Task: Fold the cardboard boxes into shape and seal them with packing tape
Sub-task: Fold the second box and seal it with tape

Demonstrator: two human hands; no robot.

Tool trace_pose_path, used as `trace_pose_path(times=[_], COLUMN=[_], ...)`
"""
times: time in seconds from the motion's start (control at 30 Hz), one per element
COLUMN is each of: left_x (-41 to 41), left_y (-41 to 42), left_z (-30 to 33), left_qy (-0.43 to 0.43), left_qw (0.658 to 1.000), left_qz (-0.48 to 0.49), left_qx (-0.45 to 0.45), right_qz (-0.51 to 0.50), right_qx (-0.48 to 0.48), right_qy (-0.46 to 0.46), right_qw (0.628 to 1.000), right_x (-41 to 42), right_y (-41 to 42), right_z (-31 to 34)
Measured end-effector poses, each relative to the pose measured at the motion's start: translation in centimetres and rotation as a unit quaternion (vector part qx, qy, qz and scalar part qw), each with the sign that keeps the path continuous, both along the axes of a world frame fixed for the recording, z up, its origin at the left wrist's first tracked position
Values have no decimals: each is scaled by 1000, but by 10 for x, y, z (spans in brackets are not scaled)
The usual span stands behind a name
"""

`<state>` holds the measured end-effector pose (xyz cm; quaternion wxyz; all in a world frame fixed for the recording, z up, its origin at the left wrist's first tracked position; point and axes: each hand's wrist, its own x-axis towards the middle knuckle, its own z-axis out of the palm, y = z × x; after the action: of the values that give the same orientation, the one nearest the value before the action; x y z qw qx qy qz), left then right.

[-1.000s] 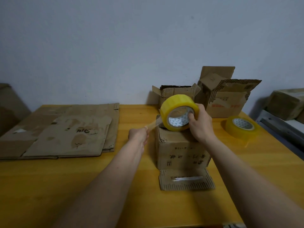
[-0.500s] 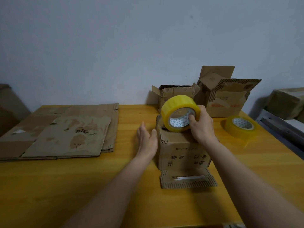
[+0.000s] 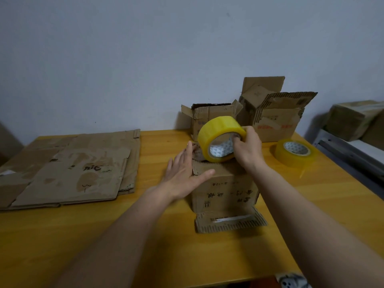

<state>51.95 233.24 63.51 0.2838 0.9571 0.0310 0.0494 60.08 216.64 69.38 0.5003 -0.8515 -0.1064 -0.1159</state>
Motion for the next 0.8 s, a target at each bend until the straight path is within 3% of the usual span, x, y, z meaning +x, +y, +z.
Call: trace_pose_path(times=[0.3,0.4,0.5,0.6,0.8], left_x=[-3,-1,11,20,25], left_y=[-5,-6,-15,-26,-14], left_z=[6,8,17,24,23], left_qy=[-8,-11,9,24,96], left_qw=[999,1000,998,991,987], left_qz=[-15,-10,59,115,21], left_qx=[32,15,7,69,131], right_qz=[-31,-27,-14,-3,17], right_qx=[-155,-24,37,57,34], right_qy=[-132,-46,35,52,31], right_qw=[979,998,999,997,999], right_x=[14,16,19,20,22], right_y=[-35,-36,-35,-34,-32], right_z=[11,4,-2,-2,-3])
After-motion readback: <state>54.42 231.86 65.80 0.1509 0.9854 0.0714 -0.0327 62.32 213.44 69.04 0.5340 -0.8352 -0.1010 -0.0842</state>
